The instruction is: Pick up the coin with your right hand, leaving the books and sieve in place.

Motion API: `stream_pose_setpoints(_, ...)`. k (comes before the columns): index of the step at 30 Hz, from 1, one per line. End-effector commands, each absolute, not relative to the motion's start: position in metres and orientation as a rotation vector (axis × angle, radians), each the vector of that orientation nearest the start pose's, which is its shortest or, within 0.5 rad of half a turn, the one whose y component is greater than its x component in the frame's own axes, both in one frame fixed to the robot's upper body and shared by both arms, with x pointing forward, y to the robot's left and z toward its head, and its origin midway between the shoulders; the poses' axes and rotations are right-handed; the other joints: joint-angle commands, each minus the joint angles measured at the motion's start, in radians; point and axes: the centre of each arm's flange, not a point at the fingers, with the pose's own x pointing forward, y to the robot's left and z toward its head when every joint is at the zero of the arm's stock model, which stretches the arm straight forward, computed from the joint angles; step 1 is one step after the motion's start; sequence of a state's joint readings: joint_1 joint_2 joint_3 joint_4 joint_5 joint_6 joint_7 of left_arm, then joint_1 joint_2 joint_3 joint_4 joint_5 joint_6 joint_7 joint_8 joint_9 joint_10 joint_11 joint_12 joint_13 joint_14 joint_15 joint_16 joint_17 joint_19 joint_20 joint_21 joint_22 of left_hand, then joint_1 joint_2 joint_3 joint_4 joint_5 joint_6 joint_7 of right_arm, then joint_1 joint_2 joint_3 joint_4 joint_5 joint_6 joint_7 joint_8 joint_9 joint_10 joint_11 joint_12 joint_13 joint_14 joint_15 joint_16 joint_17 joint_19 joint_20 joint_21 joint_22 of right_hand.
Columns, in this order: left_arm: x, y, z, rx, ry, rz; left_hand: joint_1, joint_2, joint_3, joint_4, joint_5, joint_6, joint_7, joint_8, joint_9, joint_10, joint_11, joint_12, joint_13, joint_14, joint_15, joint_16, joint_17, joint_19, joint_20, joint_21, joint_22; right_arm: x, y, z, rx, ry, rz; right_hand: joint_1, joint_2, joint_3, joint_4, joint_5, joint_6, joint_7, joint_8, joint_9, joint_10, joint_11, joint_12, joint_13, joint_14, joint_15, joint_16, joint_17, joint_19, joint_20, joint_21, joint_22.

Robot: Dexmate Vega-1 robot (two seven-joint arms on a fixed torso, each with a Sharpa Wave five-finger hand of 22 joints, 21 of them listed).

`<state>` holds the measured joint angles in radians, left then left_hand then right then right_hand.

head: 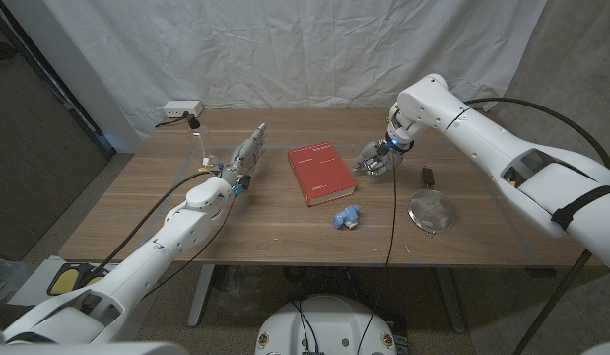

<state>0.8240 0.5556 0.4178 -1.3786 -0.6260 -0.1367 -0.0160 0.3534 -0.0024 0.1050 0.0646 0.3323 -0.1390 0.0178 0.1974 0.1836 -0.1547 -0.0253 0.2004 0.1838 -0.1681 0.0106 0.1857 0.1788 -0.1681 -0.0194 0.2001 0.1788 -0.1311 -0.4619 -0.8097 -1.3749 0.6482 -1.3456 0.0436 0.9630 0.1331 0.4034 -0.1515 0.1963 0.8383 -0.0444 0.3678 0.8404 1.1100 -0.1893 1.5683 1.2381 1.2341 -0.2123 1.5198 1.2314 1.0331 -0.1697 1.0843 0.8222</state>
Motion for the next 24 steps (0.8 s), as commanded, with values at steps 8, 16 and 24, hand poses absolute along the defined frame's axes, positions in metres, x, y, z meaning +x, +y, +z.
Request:
stream_pose_setpoints(8,0.644,0.266,-0.019,0.072,-0.498,-0.251,0.017,0.002,0.004,-0.005,-0.009,-0.004,0.006,0.002,0.005,-0.002,0.010,0.001,0.003,-0.002,0.004,0.002,0.004,-0.024,0.003,0.004,0.006,0.638,-0.178,0.076,-0.561,0.471,0.241,0.039,0.022,0.021,-0.005,0.003,0.063,0.035,-0.003,0.001,-0.002,-0.004,0.006,0.005,-0.001,-0.003,-0.003,0.002,-0.010,-0.051,0.008,0.004)
stream_pose_setpoints(16,0.643,0.266,-0.017,0.083,-0.494,-0.254,0.018,0.004,0.004,-0.006,-0.012,-0.004,0.006,0.002,0.005,-0.001,0.010,0.002,0.003,-0.003,0.005,0.002,0.004,-0.024,0.002,0.004,0.006,0.633,-0.176,0.083,-0.563,0.443,0.242,0.040,0.021,0.025,-0.005,0.004,0.067,0.035,-0.004,0.002,-0.001,-0.004,0.006,0.005,0.001,-0.002,-0.002,0.001,-0.011,-0.051,0.009,-0.001)
stream_pose_setpoints(24,0.639,0.266,-0.005,0.081,-0.516,-0.259,0.020,0.005,0.003,-0.006,-0.014,-0.004,0.006,0.002,0.005,0.001,0.009,0.003,0.003,-0.002,0.003,0.002,0.004,-0.024,0.001,0.005,0.006,0.628,-0.179,0.088,-0.535,0.395,0.255,0.039,0.019,0.028,-0.005,0.003,0.068,0.034,-0.006,0.004,0.002,-0.004,0.007,0.005,0.005,-0.002,-0.001,0.001,-0.006,-0.051,0.012,-0.006)
